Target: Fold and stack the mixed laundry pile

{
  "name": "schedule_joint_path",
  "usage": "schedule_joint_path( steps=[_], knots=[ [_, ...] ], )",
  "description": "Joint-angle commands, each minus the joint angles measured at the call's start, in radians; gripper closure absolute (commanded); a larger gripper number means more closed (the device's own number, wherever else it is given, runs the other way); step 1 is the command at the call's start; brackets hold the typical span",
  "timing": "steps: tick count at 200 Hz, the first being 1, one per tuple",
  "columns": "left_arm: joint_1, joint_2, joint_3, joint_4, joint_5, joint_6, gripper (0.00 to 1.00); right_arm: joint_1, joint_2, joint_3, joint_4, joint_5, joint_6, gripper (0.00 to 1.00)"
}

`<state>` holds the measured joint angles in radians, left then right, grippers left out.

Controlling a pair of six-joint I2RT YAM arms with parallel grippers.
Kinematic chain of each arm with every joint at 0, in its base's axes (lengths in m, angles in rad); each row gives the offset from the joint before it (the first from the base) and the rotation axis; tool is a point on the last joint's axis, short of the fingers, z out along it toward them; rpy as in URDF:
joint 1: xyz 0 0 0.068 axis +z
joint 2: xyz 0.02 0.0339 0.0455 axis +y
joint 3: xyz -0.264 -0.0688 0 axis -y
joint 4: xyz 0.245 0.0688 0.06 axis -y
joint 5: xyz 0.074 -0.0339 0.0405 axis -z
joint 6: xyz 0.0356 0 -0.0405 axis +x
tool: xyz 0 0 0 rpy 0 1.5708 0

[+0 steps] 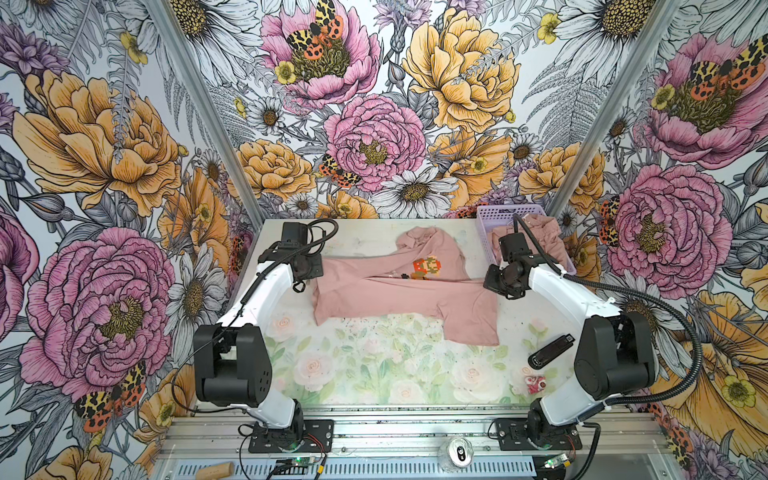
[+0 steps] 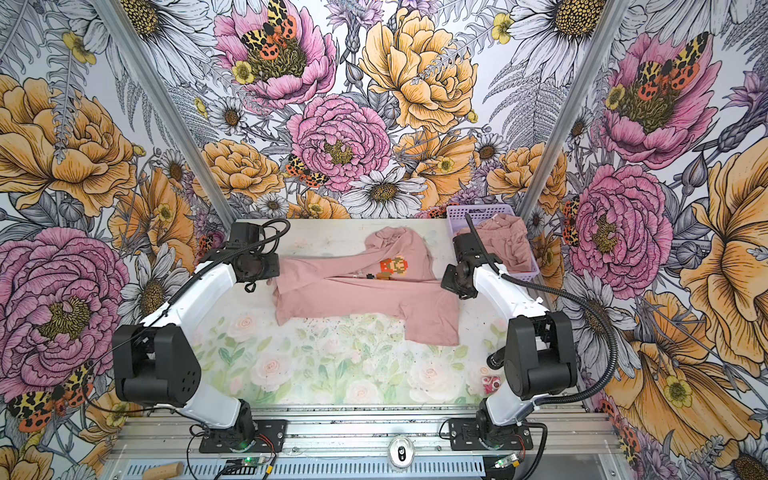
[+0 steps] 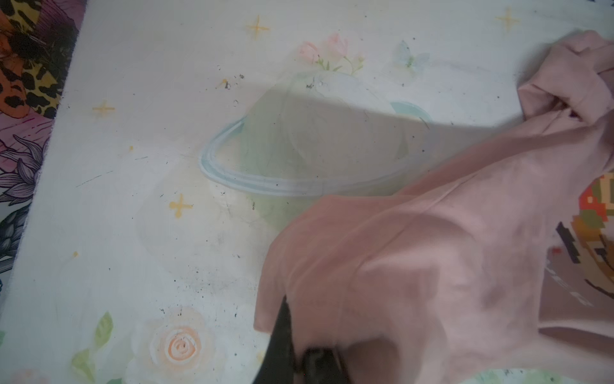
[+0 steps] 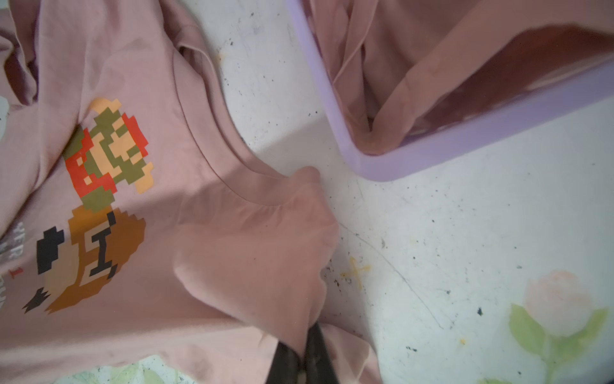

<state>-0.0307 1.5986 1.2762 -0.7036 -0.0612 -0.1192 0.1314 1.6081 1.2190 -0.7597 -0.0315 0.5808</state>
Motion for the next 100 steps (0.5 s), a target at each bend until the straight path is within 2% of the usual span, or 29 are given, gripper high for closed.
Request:
schedule_joint_path(
  steps=[1, 10, 13, 20, 30, 41, 53, 68, 84, 100],
  knots=[
    [0.023, 0.066, 0.059, 0.076, 0.012, 0.023, 0.95, -0.004, 0.031, 0.075, 0.011, 0.002, -0.023, 1.0],
    [0.03, 0.101, 0.083, 0.084, 0.01, 0.02, 0.9, -0.004, 0.043, 0.09, 0.011, 0.005, -0.029, 1.0],
    [0.031, 0.112, 0.091, 0.085, 0.007, 0.019, 0.85, -0.004, 0.047, 0.094, 0.011, 0.005, -0.03, 1.0],
    [0.035, 0.137, 0.108, 0.085, -0.003, 0.014, 0.7, -0.004, 0.054, 0.106, 0.011, 0.008, -0.033, 1.0],
    [0.04, 0.161, 0.127, 0.082, -0.013, 0.01, 0.41, -0.004, 0.066, 0.115, 0.01, 0.006, -0.037, 1.0],
    [0.04, 0.163, 0.127, 0.074, -0.031, -0.002, 0.28, -0.004, 0.073, 0.12, 0.011, 0.0, -0.036, 1.0],
    [0.038, 0.138, 0.102, 0.065, -0.06, -0.02, 0.2, -0.004, 0.078, 0.122, 0.011, -0.004, -0.036, 1.0],
    [0.036, 0.083, 0.037, 0.051, -0.086, -0.049, 0.16, -0.004, 0.079, 0.117, 0.011, -0.003, -0.036, 1.0],
    [0.032, 0.011, -0.065, 0.046, -0.055, -0.089, 0.16, -0.004, 0.083, 0.112, 0.013, -0.006, -0.037, 1.0],
    [0.024, -0.049, -0.178, 0.046, 0.023, -0.134, 0.21, -0.004, 0.085, 0.11, 0.013, -0.015, -0.042, 1.0]
  ],
)
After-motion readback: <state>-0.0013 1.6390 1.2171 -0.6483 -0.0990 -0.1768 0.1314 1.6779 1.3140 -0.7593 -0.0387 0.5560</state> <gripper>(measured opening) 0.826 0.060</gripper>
